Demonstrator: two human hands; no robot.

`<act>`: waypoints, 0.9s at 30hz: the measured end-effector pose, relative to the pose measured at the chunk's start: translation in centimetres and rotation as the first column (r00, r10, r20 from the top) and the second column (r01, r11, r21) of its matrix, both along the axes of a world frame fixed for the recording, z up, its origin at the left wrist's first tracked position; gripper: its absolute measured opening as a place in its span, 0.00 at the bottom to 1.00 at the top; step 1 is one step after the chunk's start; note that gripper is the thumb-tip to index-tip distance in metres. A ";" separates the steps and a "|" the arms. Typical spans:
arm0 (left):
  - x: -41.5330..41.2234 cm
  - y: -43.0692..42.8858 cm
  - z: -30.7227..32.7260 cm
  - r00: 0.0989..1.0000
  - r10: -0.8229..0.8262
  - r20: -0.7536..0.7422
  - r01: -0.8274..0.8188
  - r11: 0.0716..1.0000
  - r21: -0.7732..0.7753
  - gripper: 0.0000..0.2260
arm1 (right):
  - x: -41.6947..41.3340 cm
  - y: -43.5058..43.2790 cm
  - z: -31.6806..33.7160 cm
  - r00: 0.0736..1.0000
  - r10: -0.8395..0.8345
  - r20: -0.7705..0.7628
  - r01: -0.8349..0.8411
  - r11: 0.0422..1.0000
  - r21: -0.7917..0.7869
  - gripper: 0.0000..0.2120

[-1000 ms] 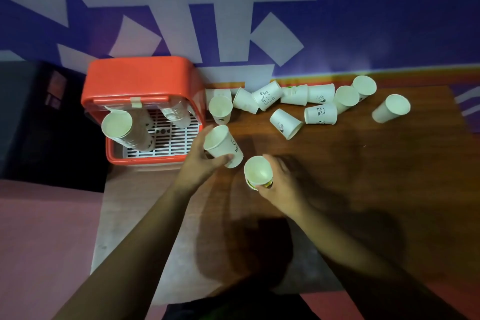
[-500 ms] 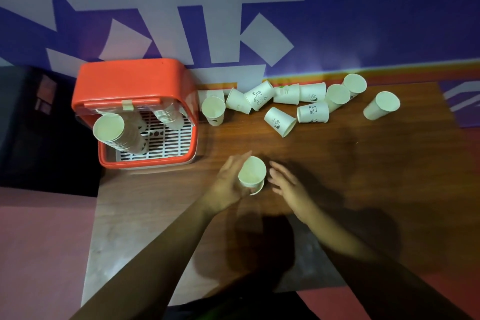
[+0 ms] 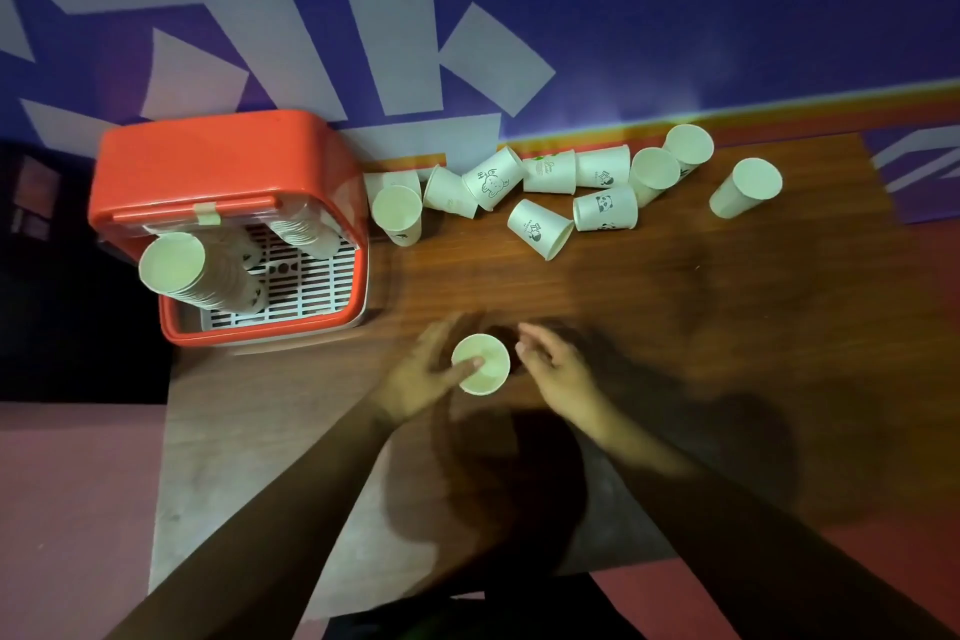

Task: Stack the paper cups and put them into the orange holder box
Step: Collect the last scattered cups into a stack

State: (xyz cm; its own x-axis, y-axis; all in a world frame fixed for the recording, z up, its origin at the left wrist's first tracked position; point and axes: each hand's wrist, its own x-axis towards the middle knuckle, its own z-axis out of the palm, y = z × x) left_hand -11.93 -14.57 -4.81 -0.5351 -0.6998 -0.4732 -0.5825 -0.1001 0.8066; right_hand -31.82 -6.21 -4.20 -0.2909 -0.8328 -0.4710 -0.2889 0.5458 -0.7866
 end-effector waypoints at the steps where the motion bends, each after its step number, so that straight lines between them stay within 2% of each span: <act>1: -0.2 -0.9 0.3 0.999 0.035 0.005 -0.035 0.999 -0.023 0.31 | -1.1 -0.7 0.0 0.999 -0.030 -0.017 0.030 1.000 0.007 0.18; 4: -1.0 -4.7 1.0 0.991 0.111 0.069 -0.093 0.971 -0.222 0.27 | -4.6 -3.5 0.6 0.986 -0.050 -0.157 0.054 0.998 0.025 0.21; 7: -2.4 -8.9 1.7 0.966 0.171 0.193 -0.054 0.867 -0.495 0.25 | -7.1 -7.0 1.2 0.926 -0.027 -0.376 0.030 1.000 0.003 0.27; 9: -3.3 -11.5 1.9 0.944 0.214 0.251 -0.031 0.814 -0.580 0.26 | -7.7 -9.2 1.4 0.896 0.002 -0.444 -0.006 1.000 -0.009 0.30; 12: -4.4 -14.4 1.3 0.905 0.210 0.370 0.041 0.822 -0.567 0.33 | -8.1 -11.8 0.9 0.841 0.080 -0.536 -0.091 0.996 0.006 0.32; 15: -5.0 -16.2 0.1 0.827 0.184 0.532 0.118 0.867 -0.483 0.41 | -8.2 -13.0 -0.6 0.788 0.163 -0.594 -0.160 0.985 0.058 0.31; 17: -5.1 -17.0 -0.6 0.793 0.180 0.583 0.134 0.881 -0.454 0.41 | -8.1 -13.5 -1.6 0.769 0.192 -0.610 -0.177 0.980 0.086 0.29; 22: -5.0 -16.9 -1.1 0.810 0.222 0.543 0.131 0.834 -0.536 0.33 | -7.5 -13.3 -2.8 0.744 0.191 -0.641 -0.198 0.978 0.061 0.24; 24: -4.8 -16.2 -1.0 0.846 0.185 0.501 0.120 0.848 -0.517 0.32 | -7.4 -12.9 -3.0 0.792 0.167 -0.587 -0.170 0.984 0.052 0.26; 27: -4.4 -14.7 -0.3 0.933 0.207 0.294 -0.066 0.902 -0.428 0.29 | -7.3 -12.0 -2.7 0.890 0.102 -0.445 -0.094 0.995 0.041 0.29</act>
State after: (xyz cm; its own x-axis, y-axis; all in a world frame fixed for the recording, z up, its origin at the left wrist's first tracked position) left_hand -16.29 -29.22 -5.14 -0.2857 -0.9216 -0.2627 -0.8224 0.0950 0.5610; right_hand -39.12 -18.16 -6.86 -0.3911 -0.8605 -0.3264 -0.6593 0.5094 -0.5530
